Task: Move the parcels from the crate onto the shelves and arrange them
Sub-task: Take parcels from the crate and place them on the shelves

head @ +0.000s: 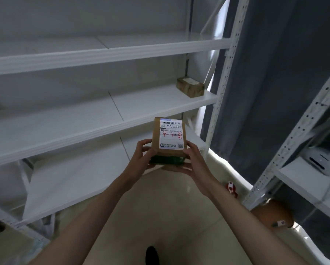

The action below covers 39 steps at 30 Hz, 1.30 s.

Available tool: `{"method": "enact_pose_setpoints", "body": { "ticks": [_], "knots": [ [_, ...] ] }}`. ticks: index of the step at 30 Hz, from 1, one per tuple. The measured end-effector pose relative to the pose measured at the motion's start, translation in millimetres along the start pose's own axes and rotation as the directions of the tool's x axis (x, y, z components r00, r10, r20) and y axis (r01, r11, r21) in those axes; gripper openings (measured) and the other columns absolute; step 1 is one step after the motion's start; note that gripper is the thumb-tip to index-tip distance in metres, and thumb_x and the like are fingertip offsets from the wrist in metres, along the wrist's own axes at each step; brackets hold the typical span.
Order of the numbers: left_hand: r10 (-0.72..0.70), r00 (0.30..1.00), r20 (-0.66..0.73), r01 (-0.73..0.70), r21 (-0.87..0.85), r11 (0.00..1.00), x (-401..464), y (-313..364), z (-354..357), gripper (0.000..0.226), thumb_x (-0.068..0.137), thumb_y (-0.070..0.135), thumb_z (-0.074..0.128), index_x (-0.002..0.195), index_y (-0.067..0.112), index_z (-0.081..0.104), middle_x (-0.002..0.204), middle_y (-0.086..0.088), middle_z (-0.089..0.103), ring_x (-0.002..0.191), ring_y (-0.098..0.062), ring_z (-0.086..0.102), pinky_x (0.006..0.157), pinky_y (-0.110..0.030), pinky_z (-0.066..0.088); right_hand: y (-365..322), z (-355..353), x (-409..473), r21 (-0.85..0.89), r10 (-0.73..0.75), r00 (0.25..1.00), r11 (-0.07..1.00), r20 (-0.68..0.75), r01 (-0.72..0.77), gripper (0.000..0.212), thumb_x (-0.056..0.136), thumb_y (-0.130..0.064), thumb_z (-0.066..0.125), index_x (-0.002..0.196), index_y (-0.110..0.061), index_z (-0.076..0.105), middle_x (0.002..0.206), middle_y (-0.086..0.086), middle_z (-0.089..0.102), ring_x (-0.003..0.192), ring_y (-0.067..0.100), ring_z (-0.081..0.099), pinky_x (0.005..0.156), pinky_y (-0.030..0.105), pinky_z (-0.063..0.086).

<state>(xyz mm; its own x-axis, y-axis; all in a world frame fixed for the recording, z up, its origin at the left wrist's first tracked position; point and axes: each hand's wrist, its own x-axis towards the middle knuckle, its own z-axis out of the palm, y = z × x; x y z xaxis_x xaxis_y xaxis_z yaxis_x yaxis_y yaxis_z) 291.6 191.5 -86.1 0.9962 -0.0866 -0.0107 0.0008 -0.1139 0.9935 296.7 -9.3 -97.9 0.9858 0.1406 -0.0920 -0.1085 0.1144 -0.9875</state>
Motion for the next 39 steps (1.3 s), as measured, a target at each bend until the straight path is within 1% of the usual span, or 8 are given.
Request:
{"method": "enact_pose_setpoints", "body": {
  "ticks": [2,5,11,21,26,29,35,39],
  "knots": [
    [0.009,1.0,0.016,-0.009,-0.008,1.0,30,-3,8,0.035,0.099,0.039,0.048,0.133,0.034,0.038,0.126,0.0,0.052,0.112,-0.021,0.06,0.088,-0.033,0.056,-2,-14,23,-0.01,0.007,1.0,1.0,-0.025,-0.007,0.04,0.099,-0.04,0.052,0.139,-0.038,0.048,0.128,0.001,0.064,0.1,0.016,0.072,0.086,0.037,0.06],
    [0.027,0.999,0.033,-0.027,-0.006,1.0,82,-2,18,0.034,0.1,0.036,0.048,0.133,0.033,0.038,0.125,0.001,0.051,0.111,-0.021,0.059,0.081,-0.028,0.057,-11,-32,67,-0.021,0.019,0.998,1.0,-0.056,-0.02,0.04,0.097,-0.042,0.053,0.137,-0.04,0.049,0.128,0.003,0.065,0.106,0.022,0.07,0.092,0.042,0.059],
    [0.026,0.998,0.054,-0.024,-0.036,0.999,192,13,28,0.04,0.099,0.041,0.05,0.135,0.032,0.036,0.129,-0.003,0.052,0.115,-0.025,0.058,0.092,-0.039,0.056,-51,-62,160,-0.072,0.022,0.998,0.997,-0.067,-0.027,0.041,0.097,-0.048,0.054,0.137,-0.038,0.049,0.126,0.0,0.065,0.115,0.021,0.064,0.096,0.041,0.057],
    [-0.028,0.997,0.076,0.031,-0.043,0.999,317,13,59,0.041,0.098,0.038,0.053,0.135,0.033,0.036,0.128,-0.002,0.053,0.106,-0.021,0.064,0.081,-0.029,0.058,-63,-118,271,-0.054,0.05,0.993,0.997,-0.11,-0.056,0.042,0.098,-0.05,0.053,0.138,-0.039,0.05,0.128,-0.003,0.065,0.115,0.019,0.065,0.099,0.04,0.055],
    [-0.068,0.998,-0.013,0.067,-0.063,0.996,374,8,71,0.042,0.099,0.036,0.053,0.137,0.03,0.037,0.128,-0.004,0.053,0.104,-0.021,0.065,0.083,-0.028,0.057,-57,-146,341,-0.017,0.118,0.989,0.993,-0.091,-0.12,0.05,0.098,-0.048,0.056,0.141,-0.026,0.045,0.131,0.001,0.061,0.115,0.022,0.065,0.098,0.04,0.055],
    [-0.101,0.992,-0.075,0.098,-0.038,0.994,404,6,77,0.043,0.099,0.039,0.051,0.138,0.03,0.036,0.128,-0.004,0.054,0.106,-0.02,0.064,0.085,-0.026,0.056,-59,-158,382,-0.019,0.162,0.986,0.986,-0.049,-0.163,0.041,0.1,-0.041,0.054,0.135,-0.019,0.05,0.128,0.003,0.062,0.114,0.021,0.064,0.094,0.035,0.057],
    [-0.155,0.953,-0.259,0.164,0.014,0.986,458,-5,78,0.054,0.084,0.058,0.052,0.134,0.039,0.041,0.121,0.004,0.059,0.115,-0.018,0.057,0.101,-0.039,0.047,-72,-165,462,-0.041,0.171,0.985,0.985,0.023,-0.17,0.028,0.1,-0.033,0.056,0.124,-0.021,0.057,0.123,0.0,0.062,0.117,0.02,0.061,0.096,0.037,0.056],
    [-0.157,0.93,-0.333,0.18,0.037,0.983,497,-9,69,0.043,0.091,0.051,0.051,0.132,0.038,0.044,0.118,0.004,0.062,0.11,-0.017,0.06,0.102,-0.043,0.048,-77,-160,512,-0.057,0.214,0.976,0.976,0.05,-0.211,0.002,0.1,-0.032,0.056,0.102,-0.031,0.057,0.116,0.0,0.061,0.118,0.023,0.06,0.101,0.038,0.052]
  ]
}}
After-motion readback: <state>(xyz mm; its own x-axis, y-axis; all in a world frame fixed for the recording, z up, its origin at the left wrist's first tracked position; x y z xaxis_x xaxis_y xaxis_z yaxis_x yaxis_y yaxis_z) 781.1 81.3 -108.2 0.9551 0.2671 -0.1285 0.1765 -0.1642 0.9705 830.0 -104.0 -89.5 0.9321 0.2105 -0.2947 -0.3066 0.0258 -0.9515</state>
